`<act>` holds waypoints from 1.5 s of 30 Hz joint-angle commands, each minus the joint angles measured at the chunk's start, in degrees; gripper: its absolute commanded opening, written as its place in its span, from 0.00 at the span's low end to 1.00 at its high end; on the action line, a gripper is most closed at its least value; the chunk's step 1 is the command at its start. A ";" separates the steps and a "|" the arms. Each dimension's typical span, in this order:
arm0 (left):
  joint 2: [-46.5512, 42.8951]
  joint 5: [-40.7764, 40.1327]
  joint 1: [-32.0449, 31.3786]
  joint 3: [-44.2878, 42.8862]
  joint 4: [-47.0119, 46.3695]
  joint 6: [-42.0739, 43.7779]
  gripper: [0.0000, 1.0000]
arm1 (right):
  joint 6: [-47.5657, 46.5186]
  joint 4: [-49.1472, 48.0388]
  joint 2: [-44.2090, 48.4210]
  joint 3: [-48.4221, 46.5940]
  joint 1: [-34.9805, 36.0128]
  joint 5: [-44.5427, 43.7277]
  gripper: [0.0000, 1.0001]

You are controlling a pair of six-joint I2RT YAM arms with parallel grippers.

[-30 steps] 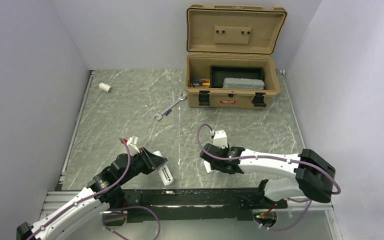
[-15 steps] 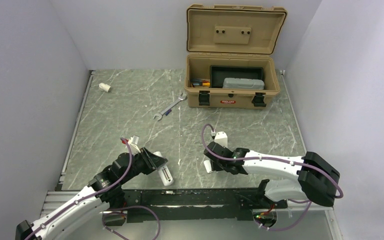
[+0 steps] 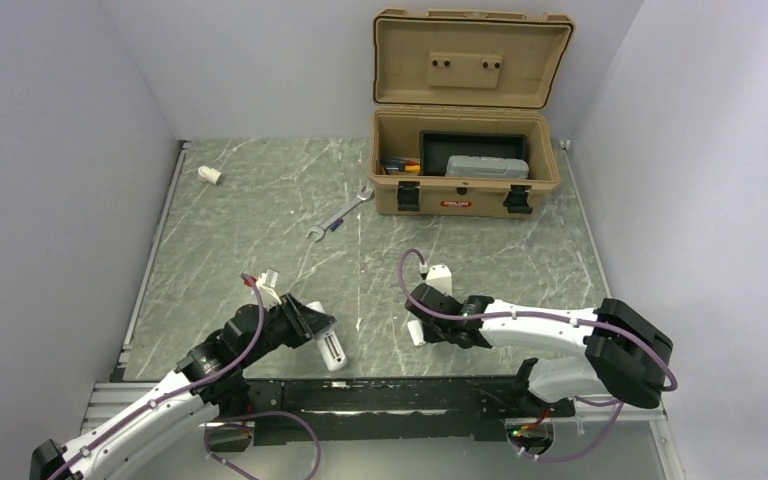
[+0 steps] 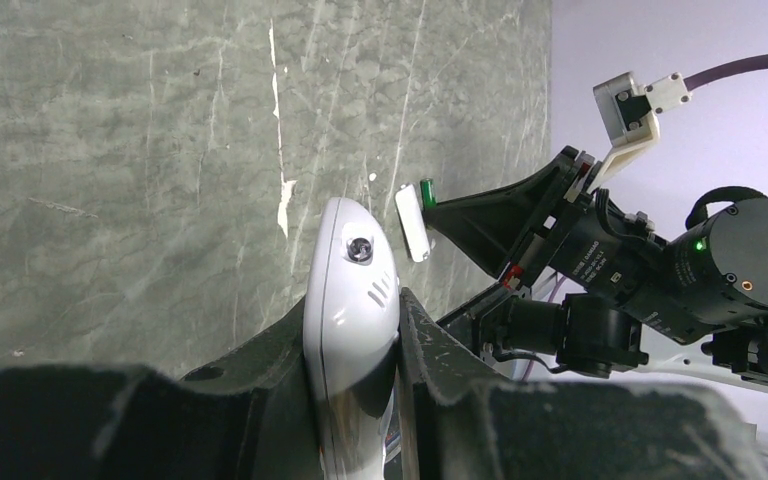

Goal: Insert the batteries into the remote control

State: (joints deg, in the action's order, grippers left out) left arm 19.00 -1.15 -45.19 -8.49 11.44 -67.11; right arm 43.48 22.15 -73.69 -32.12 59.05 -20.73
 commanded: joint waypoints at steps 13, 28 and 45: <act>1.64 1.90 0.49 -1.64 -7.78 0.10 0.00 | -12.61 -8.15 24.92 1.80 -0.01 8.12 0.00; 1.47 2.03 1.04 -3.83 -8.57 0.93 0.00 | -24.25 -33.08 36.88 8.96 2.60 50.04 0.00; 1.24 8.08 1.02 -2.22 -24.06 5.28 0.00 | -37.66 -35.60 42.44 11.30 11.33 48.49 0.00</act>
State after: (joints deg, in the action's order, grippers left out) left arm 20.84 3.92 -44.42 -9.67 -3.09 -64.55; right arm 10.07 -11.94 -31.75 -19.84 67.53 32.29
